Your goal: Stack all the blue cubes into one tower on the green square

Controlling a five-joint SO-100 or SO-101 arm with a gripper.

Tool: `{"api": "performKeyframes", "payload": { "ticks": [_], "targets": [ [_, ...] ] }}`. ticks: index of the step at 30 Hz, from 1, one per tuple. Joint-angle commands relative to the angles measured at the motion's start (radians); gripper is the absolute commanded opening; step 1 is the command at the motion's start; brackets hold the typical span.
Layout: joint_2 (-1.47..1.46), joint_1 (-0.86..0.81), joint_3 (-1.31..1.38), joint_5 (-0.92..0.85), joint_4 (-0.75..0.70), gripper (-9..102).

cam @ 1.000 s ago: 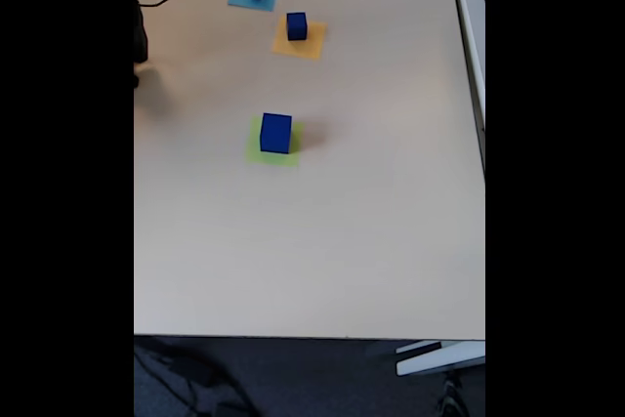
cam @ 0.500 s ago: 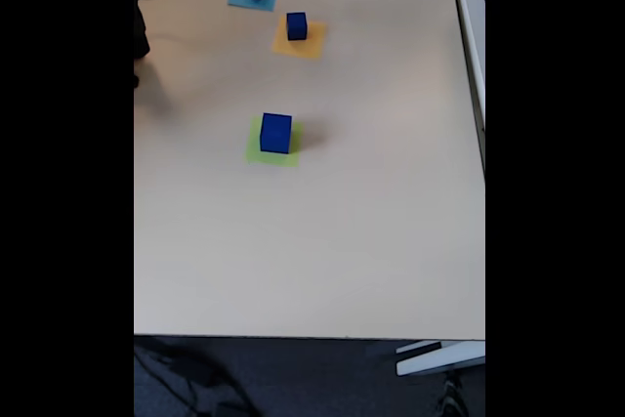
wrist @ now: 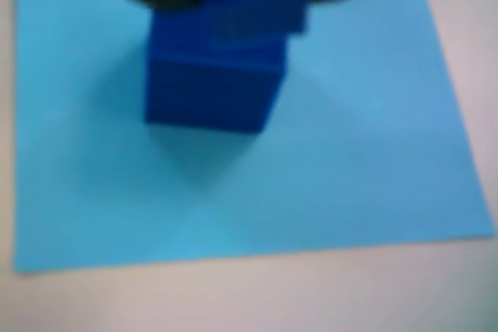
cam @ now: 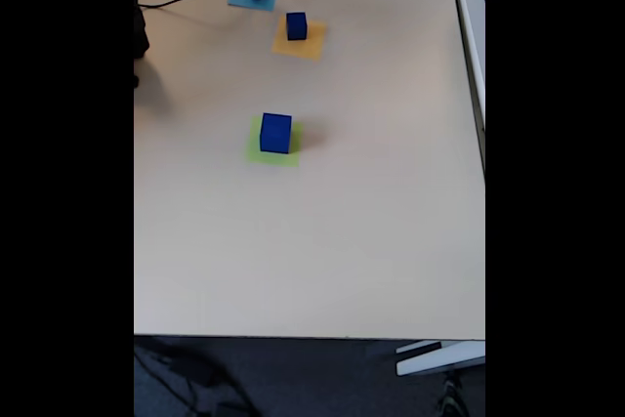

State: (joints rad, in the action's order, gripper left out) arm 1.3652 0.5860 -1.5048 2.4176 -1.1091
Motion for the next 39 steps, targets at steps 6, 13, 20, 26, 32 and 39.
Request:
{"api": "performKeyframes", "payload": {
  "ticks": [6,13,20,26,32,39],
  "targets": [
    [0.098,0.052,-0.057,0.046,0.067,0],
    [0.115,0.043,-0.129,0.029,0.11,0],
    [0.12,0.032,-0.138,0.014,0.112,0],
    [0.115,0.021,-0.135,0.005,0.112,0],
    [0.094,0.021,-0.13,0.008,0.126,0],
    [0.072,0.021,-0.132,0.012,0.137,0]
  ]
}}
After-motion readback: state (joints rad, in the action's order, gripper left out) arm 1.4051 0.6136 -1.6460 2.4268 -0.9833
